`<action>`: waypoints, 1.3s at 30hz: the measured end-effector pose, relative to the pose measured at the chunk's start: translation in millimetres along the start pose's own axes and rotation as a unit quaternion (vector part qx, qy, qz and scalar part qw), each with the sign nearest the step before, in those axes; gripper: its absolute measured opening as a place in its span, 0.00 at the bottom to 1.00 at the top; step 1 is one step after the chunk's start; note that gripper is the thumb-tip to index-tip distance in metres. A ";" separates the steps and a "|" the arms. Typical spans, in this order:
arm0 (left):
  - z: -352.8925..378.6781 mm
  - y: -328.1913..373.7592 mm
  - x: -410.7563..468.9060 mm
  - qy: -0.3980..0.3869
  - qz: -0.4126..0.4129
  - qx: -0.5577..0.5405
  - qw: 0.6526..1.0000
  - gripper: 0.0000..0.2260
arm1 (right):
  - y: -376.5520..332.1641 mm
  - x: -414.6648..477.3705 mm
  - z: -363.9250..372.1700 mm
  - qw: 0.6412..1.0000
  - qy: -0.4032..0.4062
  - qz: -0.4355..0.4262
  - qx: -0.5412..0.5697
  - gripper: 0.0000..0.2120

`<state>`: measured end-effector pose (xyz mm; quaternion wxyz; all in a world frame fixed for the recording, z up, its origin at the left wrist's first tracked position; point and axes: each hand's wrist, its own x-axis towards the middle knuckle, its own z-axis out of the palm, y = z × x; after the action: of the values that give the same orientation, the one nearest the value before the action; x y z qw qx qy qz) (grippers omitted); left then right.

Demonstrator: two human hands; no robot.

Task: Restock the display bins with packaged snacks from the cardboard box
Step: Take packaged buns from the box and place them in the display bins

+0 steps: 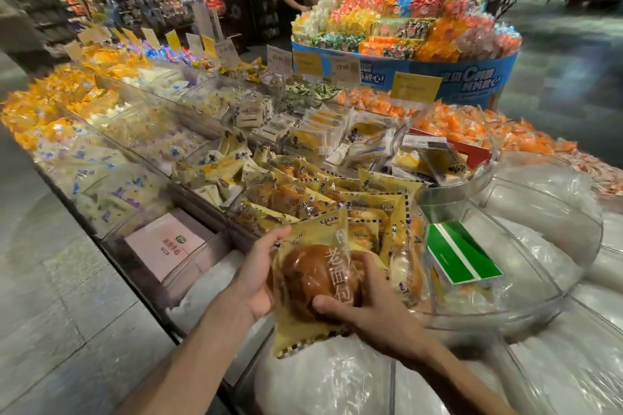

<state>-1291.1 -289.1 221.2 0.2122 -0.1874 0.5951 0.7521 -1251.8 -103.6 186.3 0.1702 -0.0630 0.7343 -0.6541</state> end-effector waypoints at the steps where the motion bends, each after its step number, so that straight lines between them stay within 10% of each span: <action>1: -2.9 2.7 3.7 -0.004 0.011 -0.011 1.000 0.24 | 3.5 6.6 6.6 1.000 0.025 0.000 0.009 0.44; 5: -34.8 5.5 25.1 -0.060 0.061 0.006 0.996 0.24 | 8.0 43.7 21.1 0.992 0.126 0.006 0.025 0.37; 9: -80.2 12.4 76.6 -0.088 0.138 0.166 0.972 0.47 | -1.5 101.2 42.7 0.982 0.189 0.017 -0.009 0.36; 14: -126.5 97.4 167.7 -0.135 0.246 0.284 0.917 0.44 | -29.8 206.5 68.2 0.964 0.230 0.027 -0.130 0.34; 21: -147.2 169.1 278.3 -0.171 0.256 0.477 0.823 0.41 | -53.0 306.9 86.2 0.907 0.294 0.030 -0.298 0.48; 29: -156.3 156.9 328.9 -0.182 0.206 0.588 0.761 0.39 | -12.2 348.8 74.2 0.814 0.244 0.165 -0.500 0.41; 39: -161.2 163.5 319.6 -0.155 0.261 0.557 0.773 0.37 | -20.6 339.1 72.9 0.800 0.304 0.149 -0.495 0.44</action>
<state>-1643.4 -448.4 148.0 0.1639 0.2454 0.8951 0.3343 -1547.1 -281.7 143.4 -0.0208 0.1739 0.9725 -0.1534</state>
